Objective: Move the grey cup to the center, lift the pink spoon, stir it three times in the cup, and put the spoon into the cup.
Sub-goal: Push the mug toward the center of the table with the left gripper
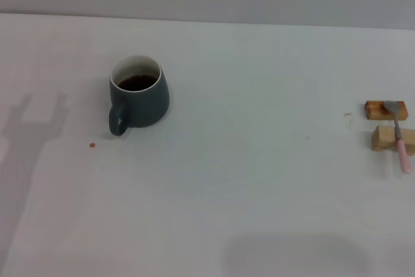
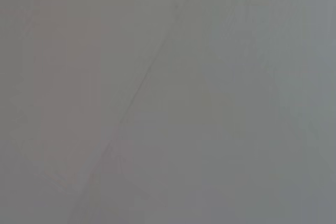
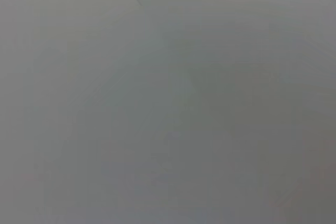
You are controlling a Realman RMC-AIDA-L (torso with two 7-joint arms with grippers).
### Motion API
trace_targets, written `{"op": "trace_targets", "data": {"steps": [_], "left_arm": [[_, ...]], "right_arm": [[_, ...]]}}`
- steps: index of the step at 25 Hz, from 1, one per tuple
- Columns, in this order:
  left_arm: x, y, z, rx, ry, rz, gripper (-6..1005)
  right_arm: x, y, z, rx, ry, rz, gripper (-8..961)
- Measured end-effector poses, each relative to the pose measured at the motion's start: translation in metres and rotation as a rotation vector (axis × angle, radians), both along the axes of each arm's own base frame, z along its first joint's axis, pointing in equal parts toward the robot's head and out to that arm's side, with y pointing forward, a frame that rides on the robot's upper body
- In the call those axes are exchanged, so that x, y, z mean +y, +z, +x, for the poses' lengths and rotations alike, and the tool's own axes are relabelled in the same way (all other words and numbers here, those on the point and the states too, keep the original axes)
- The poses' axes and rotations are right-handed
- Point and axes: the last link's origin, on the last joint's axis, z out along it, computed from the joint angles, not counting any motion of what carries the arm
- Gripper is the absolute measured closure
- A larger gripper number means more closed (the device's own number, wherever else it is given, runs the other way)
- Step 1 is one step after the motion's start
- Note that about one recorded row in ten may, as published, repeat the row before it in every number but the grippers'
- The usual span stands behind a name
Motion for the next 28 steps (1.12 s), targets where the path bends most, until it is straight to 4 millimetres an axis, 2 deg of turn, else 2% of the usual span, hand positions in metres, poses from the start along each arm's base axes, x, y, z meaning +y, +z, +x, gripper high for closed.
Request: {"op": "trace_targets", "data": {"steps": [13, 20, 24, 28], "left_arm": [[-0.001, 0.0, 0.003, 0.011, -0.023, 0.002, 252], [0.002, 0.0, 0.001, 0.07, -0.004, 0.009, 255], [0.012, -0.002, 0.005, 0.14, 0.008, 0.007, 257], [0.033, -0.012, 0.007, 0.202, 0.034, -0.076, 258]], "right_arm": [[-0.003, 0.001, 0.001, 0.002, -0.009, 0.019, 304], [-0.015, 0.006, 0.008, -0.007, -0.044, 0.041, 306], [-0.019, 0.007, 0.01, -0.008, -0.054, 0.045, 305], [-0.019, 0.007, 0.011, -0.009, -0.055, 0.046, 304]]}}
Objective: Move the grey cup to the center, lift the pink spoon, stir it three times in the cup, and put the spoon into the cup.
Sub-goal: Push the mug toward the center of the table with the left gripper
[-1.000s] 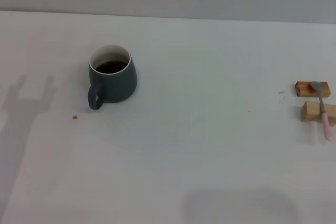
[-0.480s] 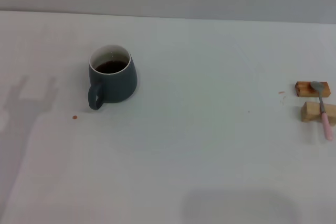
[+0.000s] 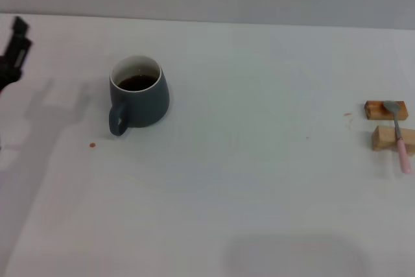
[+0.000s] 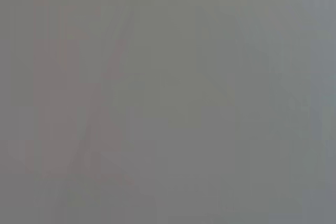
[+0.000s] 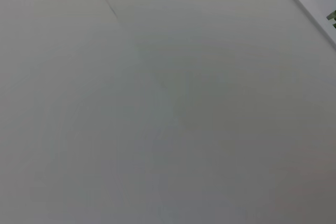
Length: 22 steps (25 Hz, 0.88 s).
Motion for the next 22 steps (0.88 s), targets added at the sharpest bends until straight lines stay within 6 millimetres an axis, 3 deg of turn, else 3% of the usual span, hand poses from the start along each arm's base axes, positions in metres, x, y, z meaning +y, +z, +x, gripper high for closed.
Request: {"op": "trace_targets", "data": {"steps": [6, 13, 22], "left_arm": [[0.034, -0.013, 0.003, 0.092, 0.052, -0.142, 276], [0.071, -0.009, 0.005, 0.2, 0.097, -0.266, 331], [0.094, -0.001, 0.006, 0.292, 0.099, -0.444, 341]], "right_arm": [[0.0, 0.001, 0.0, -0.002, 0.001, 0.001, 305], [-0.006, 0.001, 0.001, -0.008, -0.003, 0.006, 306], [-0.013, 0.001, 0.004, 0.013, -0.004, 0.014, 306]]}}
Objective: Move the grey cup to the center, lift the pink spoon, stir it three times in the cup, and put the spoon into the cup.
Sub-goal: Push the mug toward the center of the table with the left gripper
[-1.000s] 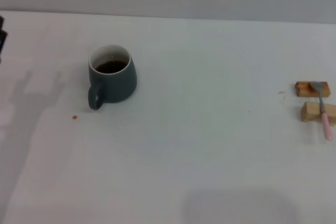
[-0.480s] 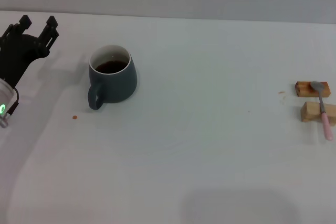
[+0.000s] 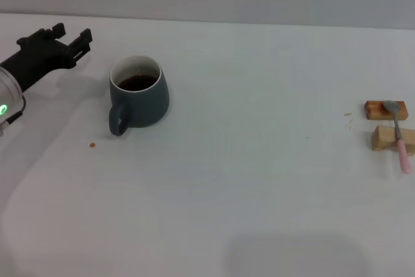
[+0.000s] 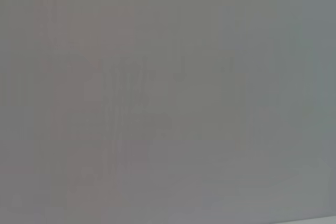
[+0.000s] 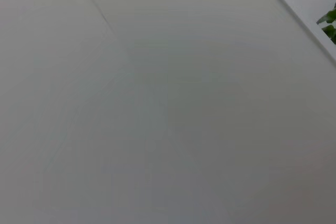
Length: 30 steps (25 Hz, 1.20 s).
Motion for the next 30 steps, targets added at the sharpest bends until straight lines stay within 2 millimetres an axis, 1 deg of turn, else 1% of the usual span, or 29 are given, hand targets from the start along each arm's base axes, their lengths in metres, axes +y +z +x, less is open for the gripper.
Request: {"op": "trace_targets", "data": {"steps": [1, 5, 11, 14, 20, 28, 30], "left_arm": [[0.001, 0.002, -0.001, 0.007, 0.005, 0.001, 341], [0.006, 0.007, -0.007, 0.034, 0.039, 0.005, 412], [0.005, 0.006, -0.012, 0.058, 0.065, -0.002, 413], [0.003, 0.003, -0.013, 0.062, 0.07, -0.005, 453], [-0.004, -0.01, -0.02, 0.077, 0.104, -0.03, 533], [-0.009, -0.024, -0.016, 0.081, 0.093, -0.062, 612], [-0.01, -0.027, -0.015, 0.088, 0.092, -0.065, 653]], "right_arm": [[0.0, 0.0, 0.0, 0.001, 0.0, 0.0, 306], [0.001, -0.001, -0.001, 0.002, 0.005, -0.006, 305], [0.002, -0.003, -0.003, 0.004, 0.015, -0.01, 305], [0.002, -0.004, -0.003, 0.006, 0.018, -0.012, 305], [0.002, -0.005, -0.004, 0.007, 0.02, -0.018, 305], [0.003, -0.009, -0.004, 0.023, 0.021, -0.026, 304], [0.004, -0.011, -0.005, 0.025, 0.025, -0.033, 304]]}}
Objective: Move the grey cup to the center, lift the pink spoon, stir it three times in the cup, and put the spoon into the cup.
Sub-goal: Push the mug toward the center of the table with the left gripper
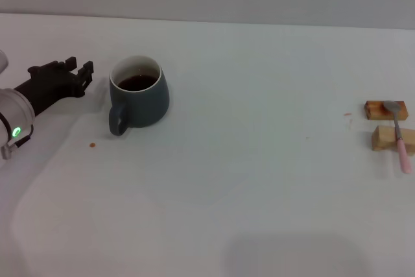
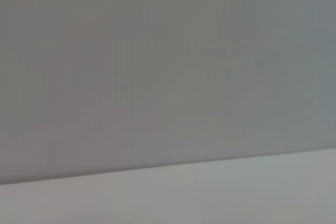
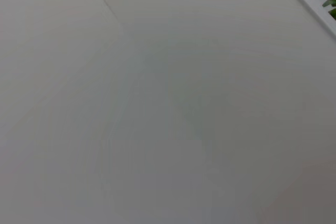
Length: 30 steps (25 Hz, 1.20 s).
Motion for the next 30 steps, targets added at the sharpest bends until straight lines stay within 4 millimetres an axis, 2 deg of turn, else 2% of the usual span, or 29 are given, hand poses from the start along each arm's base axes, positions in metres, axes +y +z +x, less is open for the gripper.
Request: {"op": "trace_targets", "data": {"steps": [16, 30], "left_arm": [[-0.006, -0.018, 0.008, 0.006, -0.032, -0.051, 653], [-0.008, -0.031, 0.028, -0.011, -0.13, -0.115, 653]], "right_arm": [[0.003, -0.002, 0.0, 0.002, 0.005, -0.019, 304], [0.006, -0.003, 0.001, 0.015, -0.004, -0.033, 305]]}}
